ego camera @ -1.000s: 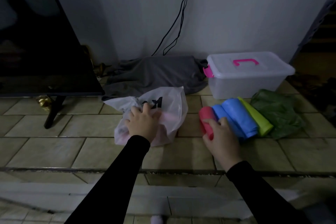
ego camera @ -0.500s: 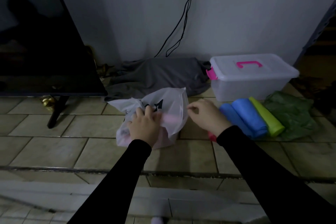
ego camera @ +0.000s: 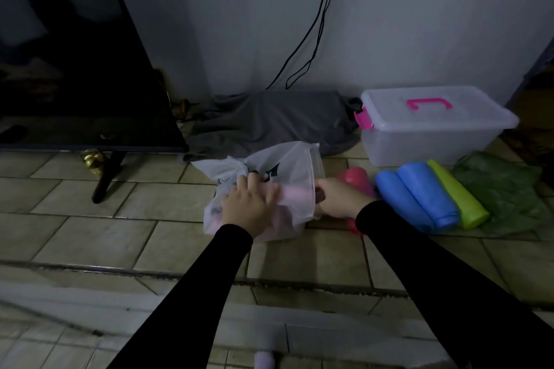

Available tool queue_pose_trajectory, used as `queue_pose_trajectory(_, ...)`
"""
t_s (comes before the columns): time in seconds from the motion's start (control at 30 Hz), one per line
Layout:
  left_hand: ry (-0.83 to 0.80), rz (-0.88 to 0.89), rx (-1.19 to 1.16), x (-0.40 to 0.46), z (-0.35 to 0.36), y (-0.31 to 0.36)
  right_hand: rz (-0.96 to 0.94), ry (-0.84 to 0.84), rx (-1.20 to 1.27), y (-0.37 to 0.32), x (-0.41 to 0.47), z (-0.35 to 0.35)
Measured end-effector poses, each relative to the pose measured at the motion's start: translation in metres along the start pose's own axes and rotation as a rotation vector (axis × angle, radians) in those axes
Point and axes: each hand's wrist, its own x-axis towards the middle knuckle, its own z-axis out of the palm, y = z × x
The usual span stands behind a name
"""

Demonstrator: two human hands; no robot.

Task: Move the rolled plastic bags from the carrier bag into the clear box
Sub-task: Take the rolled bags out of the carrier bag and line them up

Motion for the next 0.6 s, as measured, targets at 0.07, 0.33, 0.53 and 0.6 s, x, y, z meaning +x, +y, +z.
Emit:
queue_pose_trajectory(0.07, 0.056, -0.04, -0.012, 0.001, -0.001, -0.001, -0.016, 0.053, -0.053, 0.002, 0.0, -0.001)
queue_pose_trajectory(0.33, 0.086, -0.106, 0.144, 0.001, 0.013, -0.004, -0.113, 0.495, -0.055, 0.008, -0.032, -0.015)
queue_pose_trajectory(0.53, 0.104, -0.128, 0.129, -0.002, 0.008, 0.003, -0.117, 0.867, 0.18, 0.031, -0.065, -0.008)
queue_pose_trajectory(0.6, 0.097, -0.137, 0.133, -0.002, 0.008, 0.003, -0.127, 0.993, 0.162, 0.038, -0.072, -0.004)
